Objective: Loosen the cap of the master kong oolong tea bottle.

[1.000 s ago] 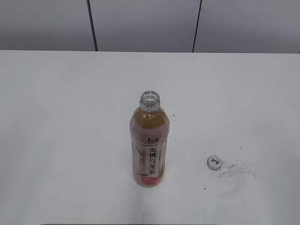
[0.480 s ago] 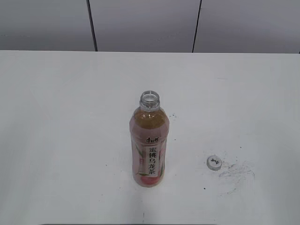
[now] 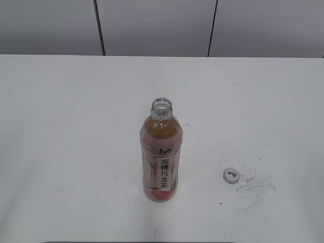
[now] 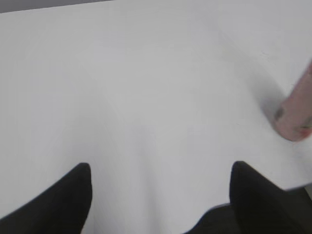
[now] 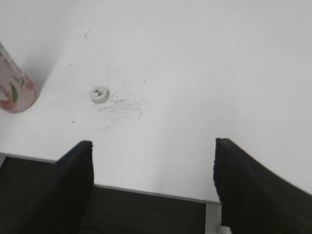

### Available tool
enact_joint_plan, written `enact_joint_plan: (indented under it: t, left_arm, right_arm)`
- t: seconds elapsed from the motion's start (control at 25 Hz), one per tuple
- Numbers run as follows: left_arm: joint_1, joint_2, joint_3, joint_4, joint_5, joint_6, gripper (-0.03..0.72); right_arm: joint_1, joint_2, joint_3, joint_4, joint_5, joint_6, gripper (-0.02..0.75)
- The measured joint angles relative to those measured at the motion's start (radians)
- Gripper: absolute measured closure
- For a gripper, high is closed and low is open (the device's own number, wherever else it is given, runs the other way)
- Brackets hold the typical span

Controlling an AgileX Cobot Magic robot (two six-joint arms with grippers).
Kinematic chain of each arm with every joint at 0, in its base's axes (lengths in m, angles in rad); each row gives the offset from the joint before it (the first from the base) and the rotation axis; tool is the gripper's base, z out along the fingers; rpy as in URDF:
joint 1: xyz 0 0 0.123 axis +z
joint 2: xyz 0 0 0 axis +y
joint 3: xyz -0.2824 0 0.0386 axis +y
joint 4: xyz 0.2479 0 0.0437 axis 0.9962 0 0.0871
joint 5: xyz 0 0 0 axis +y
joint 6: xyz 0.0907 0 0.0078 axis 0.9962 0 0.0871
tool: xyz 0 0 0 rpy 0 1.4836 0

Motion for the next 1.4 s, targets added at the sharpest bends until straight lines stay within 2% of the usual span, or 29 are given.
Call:
enact_joint_plan:
  t: [0.12, 0.2, 0.48, 0.84, 1.04, 1.4]
  left_arm:
    - [0.130, -0.010, 0.000, 0.001, -0.001, 0.000, 0.167]
    - [0.160, -0.038, 0.000, 0.001, -0.001, 0.000, 0.167]
    - [0.166, -0.178, 0.000, 0.001, 0.000, 0.000, 0.167]
    - [0.164, -0.179, 0.000, 0.001, 0.000, 0.000, 0.169]
    - [0.129, -0.179, 0.000, 0.001, 0.000, 0.000, 0.169]
    - [0.129, -0.179, 0.000, 0.001, 0.000, 0.000, 0.169]
  right_arm:
    - [-0.054, -0.061, 0.000, 0.001, 0.000, 0.000, 0.163]
    - [-0.063, -0.078, 0.000, 0.001, 0.001, 0.000, 0.163]
    - [-0.063, -0.078, 0.001, 0.001, 0.001, 0.000, 0.163]
    - [-0.063, -0.078, 0.001, 0.001, 0.001, 0.000, 0.163]
    - [-0.063, -0.078, 0.001, 0.001, 0.001, 0.000, 0.163]
    - [-0.063, -0.078, 0.001, -0.002, 0.001, 0.000, 0.163]
